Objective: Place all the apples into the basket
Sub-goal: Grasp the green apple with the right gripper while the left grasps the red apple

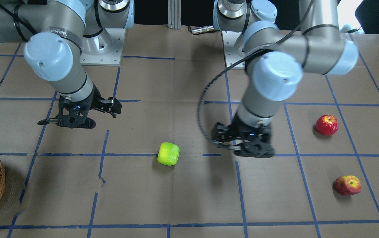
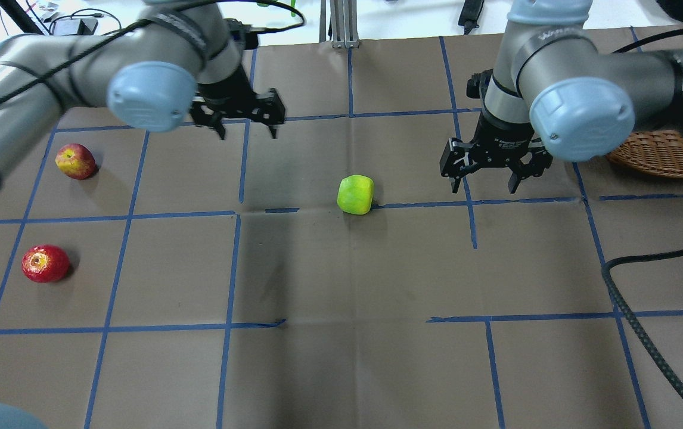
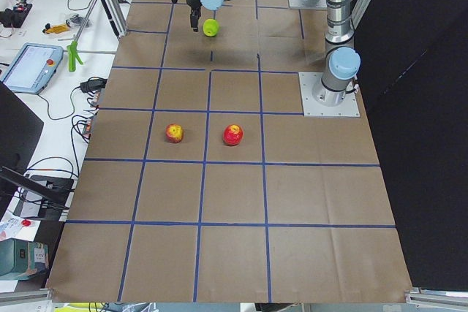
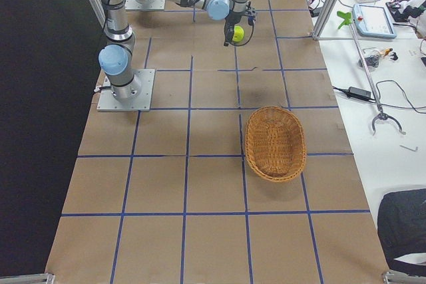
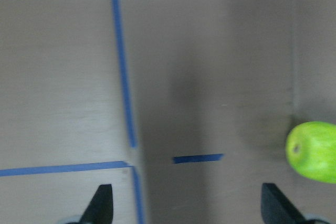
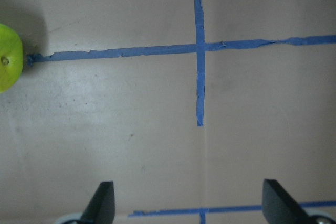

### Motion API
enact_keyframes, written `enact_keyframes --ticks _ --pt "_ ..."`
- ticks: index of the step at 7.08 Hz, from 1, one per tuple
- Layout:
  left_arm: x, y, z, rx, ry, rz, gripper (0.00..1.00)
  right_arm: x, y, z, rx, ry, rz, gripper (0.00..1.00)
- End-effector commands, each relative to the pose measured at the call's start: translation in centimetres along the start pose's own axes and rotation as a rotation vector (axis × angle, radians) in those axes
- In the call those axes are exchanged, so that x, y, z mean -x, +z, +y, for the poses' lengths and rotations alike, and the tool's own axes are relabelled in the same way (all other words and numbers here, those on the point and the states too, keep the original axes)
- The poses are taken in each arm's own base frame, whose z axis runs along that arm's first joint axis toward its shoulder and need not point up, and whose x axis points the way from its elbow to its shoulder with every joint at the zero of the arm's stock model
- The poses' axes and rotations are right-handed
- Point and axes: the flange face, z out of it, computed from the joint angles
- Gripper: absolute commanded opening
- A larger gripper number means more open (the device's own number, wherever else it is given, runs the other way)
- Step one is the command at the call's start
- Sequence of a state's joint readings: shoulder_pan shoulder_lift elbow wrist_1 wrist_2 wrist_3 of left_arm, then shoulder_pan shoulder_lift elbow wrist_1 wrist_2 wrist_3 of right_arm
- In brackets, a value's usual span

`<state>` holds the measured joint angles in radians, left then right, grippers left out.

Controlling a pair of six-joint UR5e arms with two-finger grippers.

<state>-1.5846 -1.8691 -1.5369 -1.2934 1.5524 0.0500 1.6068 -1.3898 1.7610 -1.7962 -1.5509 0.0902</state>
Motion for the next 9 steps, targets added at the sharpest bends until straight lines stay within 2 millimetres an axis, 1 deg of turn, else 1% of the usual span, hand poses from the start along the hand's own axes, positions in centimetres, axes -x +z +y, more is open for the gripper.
enact_keyframes --ticks 1,2,3,4,5,6,7,8,9 --pt "20.1 -0.1 3.1 0.098 0.103 -0.063 0.99 1.6 3.8 -1.0 -0.038 0.008 -0.054 1.0" --pt "27.4 1.6 5.8 0.135 0.059 -0.034 0.99 4.0 3.6 -1.4 -0.056 0.045 -0.107 1.0" --pt "33.0 3.6 8.8 0.156 0.048 -0.004 0.98 6.8 3.7 -1.9 -0.06 0.062 -0.11 1.0" --pt "37.9 6.1 11.1 0.127 0.068 -0.031 0.98 10.8 3.5 -3.4 -0.07 0.102 -0.112 1.0" --pt "39.0 8.5 13.0 0.156 0.077 -0.061 0.98 15.0 4.2 -4.1 -0.076 0.116 -0.09 1.0" --pt "38.0 10.4 14.5 0.161 0.073 -0.059 0.98 17.0 4.8 -5.0 -0.072 0.143 -0.097 1.0" --pt "37.4 11.3 15.3 0.14 0.072 -0.081 0.98 18.6 5.4 -5.4 -0.074 0.155 -0.091 1.0" --pt "37.2 11.5 15.5 0.142 0.067 -0.075 0.98 19.2 5.9 -5.2 -0.072 0.149 -0.084 1.0" --pt "37.3 12.4 15.6 0.157 0.07 -0.059 0.98 19.4 7.9 -5.8 -0.046 0.151 -0.073 1.0"
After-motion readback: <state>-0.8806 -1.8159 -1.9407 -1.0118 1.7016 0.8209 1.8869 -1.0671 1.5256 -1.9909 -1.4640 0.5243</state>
